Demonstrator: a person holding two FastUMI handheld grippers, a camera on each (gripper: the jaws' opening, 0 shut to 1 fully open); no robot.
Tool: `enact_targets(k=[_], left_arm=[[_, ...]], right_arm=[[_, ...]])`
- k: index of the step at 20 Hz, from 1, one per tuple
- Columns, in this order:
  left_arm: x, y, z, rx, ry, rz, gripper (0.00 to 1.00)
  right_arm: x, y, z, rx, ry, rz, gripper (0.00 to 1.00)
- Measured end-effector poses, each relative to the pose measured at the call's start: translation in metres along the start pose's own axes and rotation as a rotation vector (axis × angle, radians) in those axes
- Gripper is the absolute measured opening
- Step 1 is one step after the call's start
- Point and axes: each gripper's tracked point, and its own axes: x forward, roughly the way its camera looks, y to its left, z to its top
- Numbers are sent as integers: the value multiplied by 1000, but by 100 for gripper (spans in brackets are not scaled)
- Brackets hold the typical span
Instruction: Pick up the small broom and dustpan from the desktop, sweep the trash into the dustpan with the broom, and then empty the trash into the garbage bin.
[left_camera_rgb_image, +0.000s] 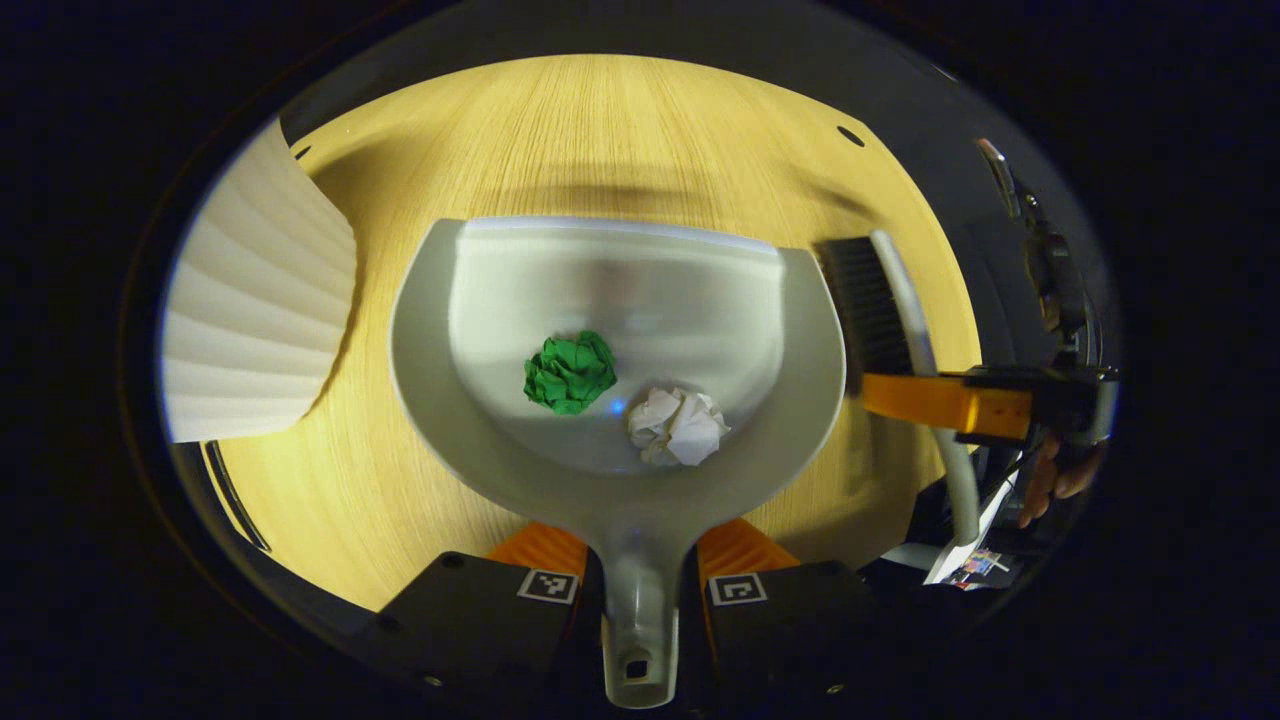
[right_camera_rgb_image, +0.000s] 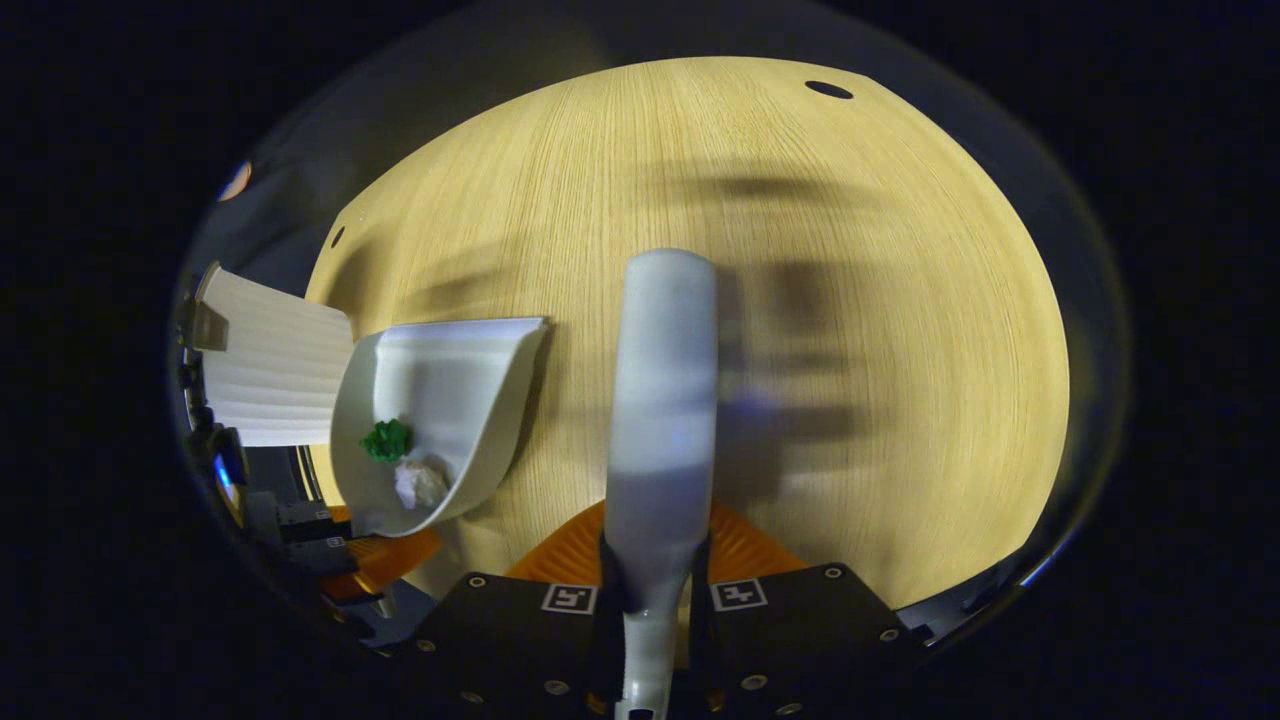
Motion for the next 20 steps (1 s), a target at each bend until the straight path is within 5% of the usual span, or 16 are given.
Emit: enact_targets(k=[6,13,17,20], left_arm=[[-98,-9,52,116,-215,10,33],[-241,21,79,78,-324,-78,33],[-305,121,87,22,-358,87,33],[-323,212,68,-18,-281,293,33]], right_arm=[[2,-8,-13,-28,-15,-2,27],[7,-9,-23,-109,-1,-17,27],[9,-8,-27,-149,8,-8,27],[9,-7,-26,-165,7,-7,27]])
